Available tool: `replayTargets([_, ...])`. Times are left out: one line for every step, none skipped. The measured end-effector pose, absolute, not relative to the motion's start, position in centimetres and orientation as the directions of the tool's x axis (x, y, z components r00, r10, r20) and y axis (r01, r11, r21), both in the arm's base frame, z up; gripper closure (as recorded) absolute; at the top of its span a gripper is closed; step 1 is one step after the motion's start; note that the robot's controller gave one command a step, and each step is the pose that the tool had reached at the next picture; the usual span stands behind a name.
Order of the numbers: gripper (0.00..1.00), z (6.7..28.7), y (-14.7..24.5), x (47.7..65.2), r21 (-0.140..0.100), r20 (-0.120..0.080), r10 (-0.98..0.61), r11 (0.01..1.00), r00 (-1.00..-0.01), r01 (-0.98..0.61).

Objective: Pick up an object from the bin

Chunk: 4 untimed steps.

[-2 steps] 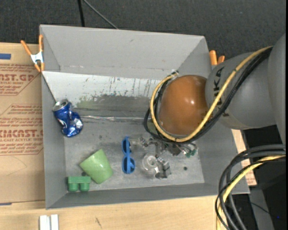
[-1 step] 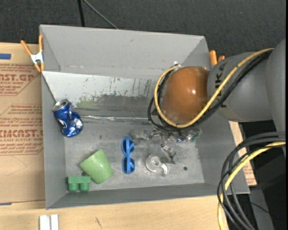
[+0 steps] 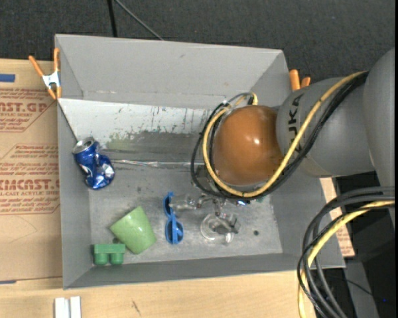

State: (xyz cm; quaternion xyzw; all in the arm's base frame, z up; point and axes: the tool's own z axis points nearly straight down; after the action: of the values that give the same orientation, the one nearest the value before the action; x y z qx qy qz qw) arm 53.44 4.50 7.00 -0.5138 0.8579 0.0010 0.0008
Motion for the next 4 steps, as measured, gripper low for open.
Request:
replayTargets([0.00, 7.0, 4.7, 58.0, -0.001, -0.003, -0.895, 0.446, -0.446, -0.895])
replayTargets([0.00, 7.0, 2.8, 58.7, 0.000, -0.005, -0.756, 0.655, -0.655, -0.756])
replayTargets([1.00, 7.3, 2.6, 58.8, 0.002, 0.002, -0.755, 0.656, -0.656, -0.755])
replayTargets([1.00, 7.5, -1.1, 57.4, -0.008, -0.014, -0.852, 0.524, -0.523, -0.852])
